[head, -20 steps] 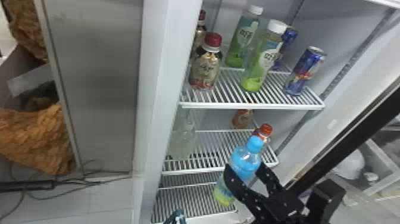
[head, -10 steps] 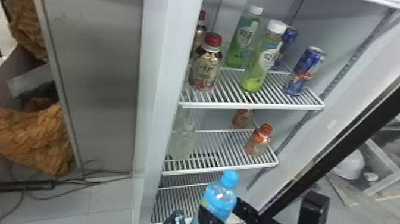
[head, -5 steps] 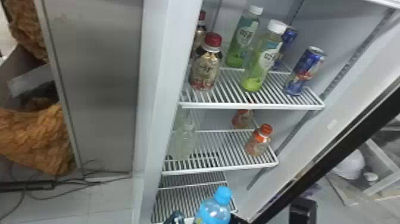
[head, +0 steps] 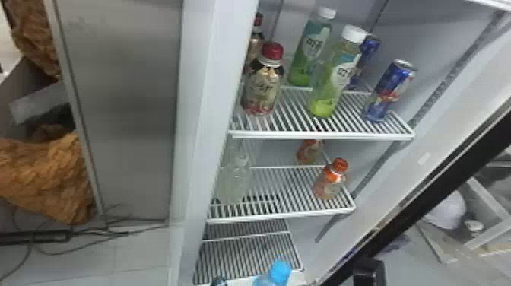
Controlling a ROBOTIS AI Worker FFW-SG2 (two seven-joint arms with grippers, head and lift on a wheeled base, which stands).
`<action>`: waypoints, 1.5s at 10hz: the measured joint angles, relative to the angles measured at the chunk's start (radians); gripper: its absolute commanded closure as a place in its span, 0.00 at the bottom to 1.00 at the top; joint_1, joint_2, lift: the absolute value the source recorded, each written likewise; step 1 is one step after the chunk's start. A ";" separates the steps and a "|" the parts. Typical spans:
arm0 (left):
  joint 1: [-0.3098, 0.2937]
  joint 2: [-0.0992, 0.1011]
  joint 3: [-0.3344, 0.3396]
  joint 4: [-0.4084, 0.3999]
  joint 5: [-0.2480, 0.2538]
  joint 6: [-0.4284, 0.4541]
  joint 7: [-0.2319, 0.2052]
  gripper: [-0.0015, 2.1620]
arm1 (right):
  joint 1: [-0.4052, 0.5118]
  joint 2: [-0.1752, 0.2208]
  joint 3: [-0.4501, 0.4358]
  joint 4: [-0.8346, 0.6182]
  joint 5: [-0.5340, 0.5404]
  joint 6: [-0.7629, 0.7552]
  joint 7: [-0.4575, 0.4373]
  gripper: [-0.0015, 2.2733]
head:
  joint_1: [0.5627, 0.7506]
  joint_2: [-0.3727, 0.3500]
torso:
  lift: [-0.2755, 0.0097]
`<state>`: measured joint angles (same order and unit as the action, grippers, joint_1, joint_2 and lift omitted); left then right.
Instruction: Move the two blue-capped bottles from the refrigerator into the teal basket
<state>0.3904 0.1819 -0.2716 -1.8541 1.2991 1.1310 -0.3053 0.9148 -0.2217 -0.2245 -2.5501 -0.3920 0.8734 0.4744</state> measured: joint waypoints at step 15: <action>0.005 -0.003 0.002 0.000 0.000 0.000 -0.001 0.53 | -0.070 0.037 -0.011 0.088 0.091 -0.406 0.080 0.09 | 0.70 0.03 | 0.47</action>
<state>0.3951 0.1794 -0.2700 -1.8543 1.2992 1.1313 -0.3067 0.8448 -0.1845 -0.2359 -2.4619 -0.3015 0.4670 0.5540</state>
